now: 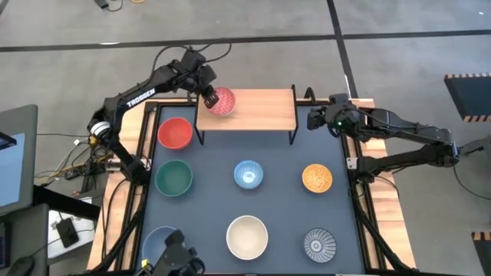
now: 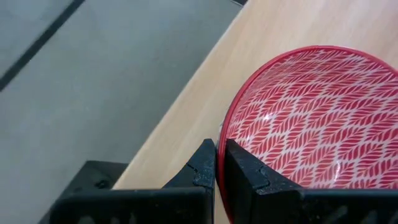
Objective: Place and stack bowls onto a shelf
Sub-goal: Put the red patterned bowl on the shelf, then stack the yellow patterned bowl on the top of the red patterned bowl on the shelf
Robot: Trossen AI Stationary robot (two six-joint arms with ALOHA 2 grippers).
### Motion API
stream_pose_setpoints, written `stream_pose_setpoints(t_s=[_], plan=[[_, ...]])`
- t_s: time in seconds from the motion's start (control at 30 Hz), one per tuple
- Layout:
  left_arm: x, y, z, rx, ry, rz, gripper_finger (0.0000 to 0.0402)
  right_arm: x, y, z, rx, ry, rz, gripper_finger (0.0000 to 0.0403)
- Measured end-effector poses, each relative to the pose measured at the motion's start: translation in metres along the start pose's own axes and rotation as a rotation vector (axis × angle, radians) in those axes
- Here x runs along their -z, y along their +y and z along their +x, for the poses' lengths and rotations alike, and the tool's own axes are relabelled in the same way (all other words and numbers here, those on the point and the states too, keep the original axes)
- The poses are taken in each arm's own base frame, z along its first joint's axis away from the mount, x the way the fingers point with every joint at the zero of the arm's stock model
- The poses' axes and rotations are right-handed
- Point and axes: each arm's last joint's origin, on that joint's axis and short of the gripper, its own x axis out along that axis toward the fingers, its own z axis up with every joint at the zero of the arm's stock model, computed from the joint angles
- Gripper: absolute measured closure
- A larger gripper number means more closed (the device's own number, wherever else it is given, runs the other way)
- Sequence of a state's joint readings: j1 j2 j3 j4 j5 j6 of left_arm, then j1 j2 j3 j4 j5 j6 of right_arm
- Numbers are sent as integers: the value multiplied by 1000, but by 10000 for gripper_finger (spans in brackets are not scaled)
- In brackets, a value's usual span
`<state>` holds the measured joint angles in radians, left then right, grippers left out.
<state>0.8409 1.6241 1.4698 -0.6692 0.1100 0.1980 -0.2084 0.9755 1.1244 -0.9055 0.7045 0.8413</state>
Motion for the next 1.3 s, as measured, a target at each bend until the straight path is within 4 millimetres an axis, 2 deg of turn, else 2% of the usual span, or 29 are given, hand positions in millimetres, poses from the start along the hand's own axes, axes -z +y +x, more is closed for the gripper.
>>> stream_pose_setpoints(t_s=[0.1,0.23,0.57,0.67,0.83,1.07,1.2,1.3], plan=[[4,-1,2,3,-1,-24,394,-1,0,5,26,1,-5,161],[7,-3,3,-4,22,-55,365,3,0,18,68,79,-63,161],[2,-1,-8,-151,72,-76,260,33,5,43,114,517,-109,164],[-5,-3,-22,-149,54,-75,240,45,5,47,194,628,-203,164],[-17,-14,-57,-101,-90,-55,225,66,7,56,272,755,-343,168],[-18,-45,-105,48,-231,-52,223,122,-10,74,232,920,-391,184],[-14,-69,-117,114,-249,-34,223,139,-16,65,235,944,-418,194],[-11,-84,-118,117,-242,-12,223,145,-19,61,214,943,-431,198]])
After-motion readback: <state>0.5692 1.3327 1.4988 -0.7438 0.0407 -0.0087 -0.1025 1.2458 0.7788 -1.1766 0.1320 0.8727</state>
